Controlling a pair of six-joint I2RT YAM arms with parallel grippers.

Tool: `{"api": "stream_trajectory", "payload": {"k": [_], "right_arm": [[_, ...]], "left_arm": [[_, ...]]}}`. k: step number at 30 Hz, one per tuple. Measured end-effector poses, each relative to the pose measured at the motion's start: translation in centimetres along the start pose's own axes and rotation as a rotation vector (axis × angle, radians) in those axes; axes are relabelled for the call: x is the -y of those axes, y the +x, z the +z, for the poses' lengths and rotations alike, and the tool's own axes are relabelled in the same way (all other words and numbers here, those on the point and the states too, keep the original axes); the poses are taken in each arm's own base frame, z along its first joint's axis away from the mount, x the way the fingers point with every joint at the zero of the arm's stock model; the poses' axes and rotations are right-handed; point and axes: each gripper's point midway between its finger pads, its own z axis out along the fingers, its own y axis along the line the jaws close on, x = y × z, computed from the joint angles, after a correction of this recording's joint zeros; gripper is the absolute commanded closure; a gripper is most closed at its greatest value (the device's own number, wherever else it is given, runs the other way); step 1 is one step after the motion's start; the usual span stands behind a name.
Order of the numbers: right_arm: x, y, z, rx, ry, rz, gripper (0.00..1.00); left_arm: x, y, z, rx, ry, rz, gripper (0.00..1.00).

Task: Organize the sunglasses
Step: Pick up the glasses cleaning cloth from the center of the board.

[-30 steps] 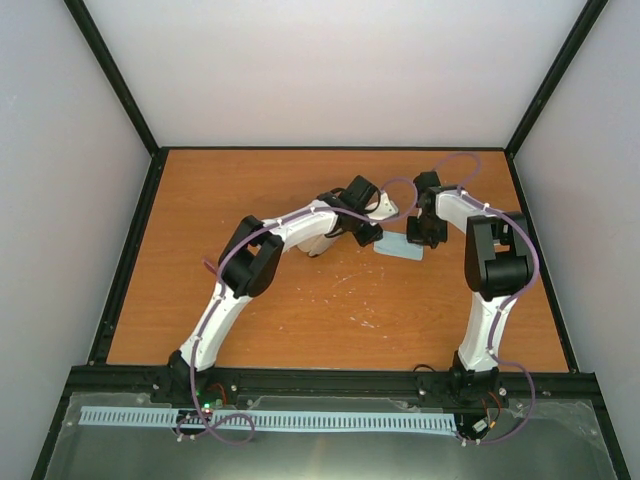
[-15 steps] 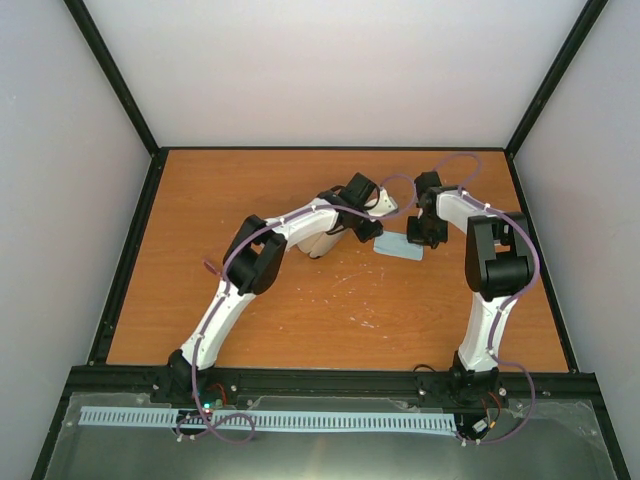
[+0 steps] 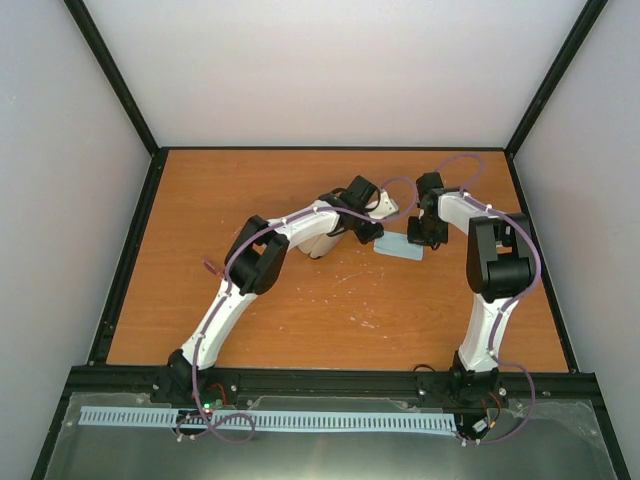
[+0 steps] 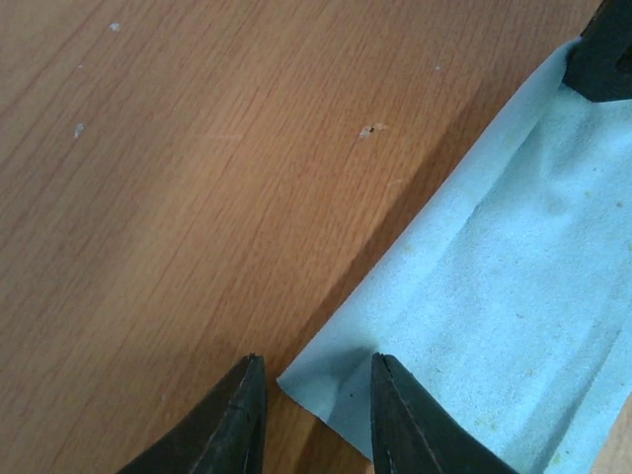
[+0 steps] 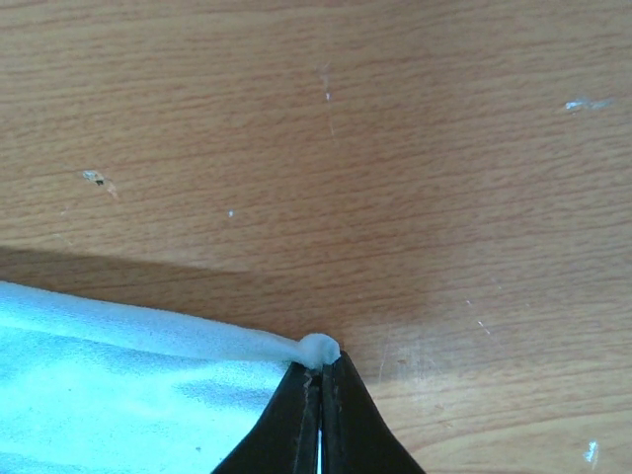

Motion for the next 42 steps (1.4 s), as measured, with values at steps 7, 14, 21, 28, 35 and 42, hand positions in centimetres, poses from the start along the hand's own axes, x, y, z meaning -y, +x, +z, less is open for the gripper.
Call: {"api": "stream_trajectory", "payload": {"k": [7,14,21,28,35,42], "right_arm": [[0.0,0.0,0.0,0.007,-0.006,-0.005,0.97],[0.0,0.0,0.0,0.011,-0.01,-0.004,0.97],[0.0,0.0,0.0,0.018,-0.013,-0.003,0.97],[0.0,0.0,-0.1,0.02,-0.016,-0.003,0.97],[-0.3,0.0,-0.2,0.017,-0.034,-0.013,0.97],[-0.8,-0.4,-0.8,0.034,-0.061,-0.034,0.97]], "left_arm": [[0.1,-0.1,0.2,0.018,0.007,0.004,0.79],[0.4,-0.2,0.4,0.03,0.022,0.009,0.98],[0.7,-0.2,0.4,0.032,0.038,0.004,0.99],[0.4,0.0,0.1,0.01,0.026,0.0,0.99],[0.2,0.3,-0.2,-0.017,0.011,-0.007,0.99],[0.2,0.1,-2.2,-0.02,-0.008,-0.021,1.0]]}}
